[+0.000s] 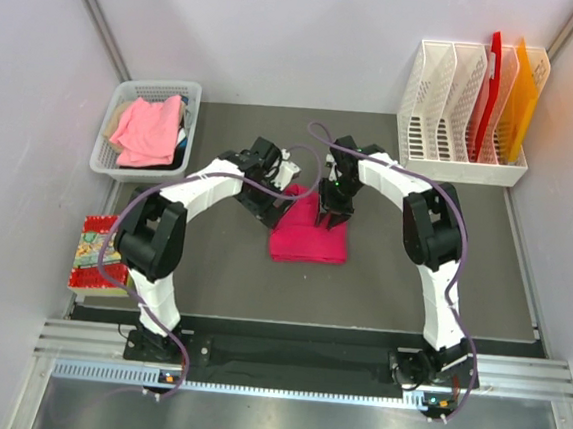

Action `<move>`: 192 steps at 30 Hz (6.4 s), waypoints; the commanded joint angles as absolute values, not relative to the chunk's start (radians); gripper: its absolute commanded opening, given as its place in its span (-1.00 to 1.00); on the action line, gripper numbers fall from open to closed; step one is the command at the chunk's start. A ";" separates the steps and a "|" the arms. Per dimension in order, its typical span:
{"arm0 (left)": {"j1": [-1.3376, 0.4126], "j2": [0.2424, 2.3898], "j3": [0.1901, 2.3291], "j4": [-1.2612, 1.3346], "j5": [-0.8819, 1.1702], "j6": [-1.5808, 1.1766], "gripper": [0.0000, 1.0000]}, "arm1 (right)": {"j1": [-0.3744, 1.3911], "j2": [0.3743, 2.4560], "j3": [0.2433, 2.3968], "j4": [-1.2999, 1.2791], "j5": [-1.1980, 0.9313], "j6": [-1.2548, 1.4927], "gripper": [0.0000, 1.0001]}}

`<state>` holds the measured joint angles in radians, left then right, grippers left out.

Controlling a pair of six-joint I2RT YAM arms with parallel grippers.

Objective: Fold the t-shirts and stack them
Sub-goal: Smooth out wrinkles on the folded tshirt, then put the neatly folded tshirt into the corner of the board with the right arm

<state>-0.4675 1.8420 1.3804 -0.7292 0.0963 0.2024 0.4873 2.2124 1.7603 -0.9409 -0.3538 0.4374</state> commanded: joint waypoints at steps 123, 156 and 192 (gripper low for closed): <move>-0.520 1.947 1.557 -0.945 0.295 0.535 0.98 | 0.511 1.869 1.289 -0.867 -0.393 0.330 -0.10; -0.667 1.792 1.425 -0.956 0.423 0.311 0.98 | 0.247 1.879 1.026 -0.416 -0.776 0.535 0.16; -0.704 1.896 1.456 -0.874 0.361 0.313 0.98 | 0.448 2.115 1.213 -0.182 -0.802 0.736 -0.48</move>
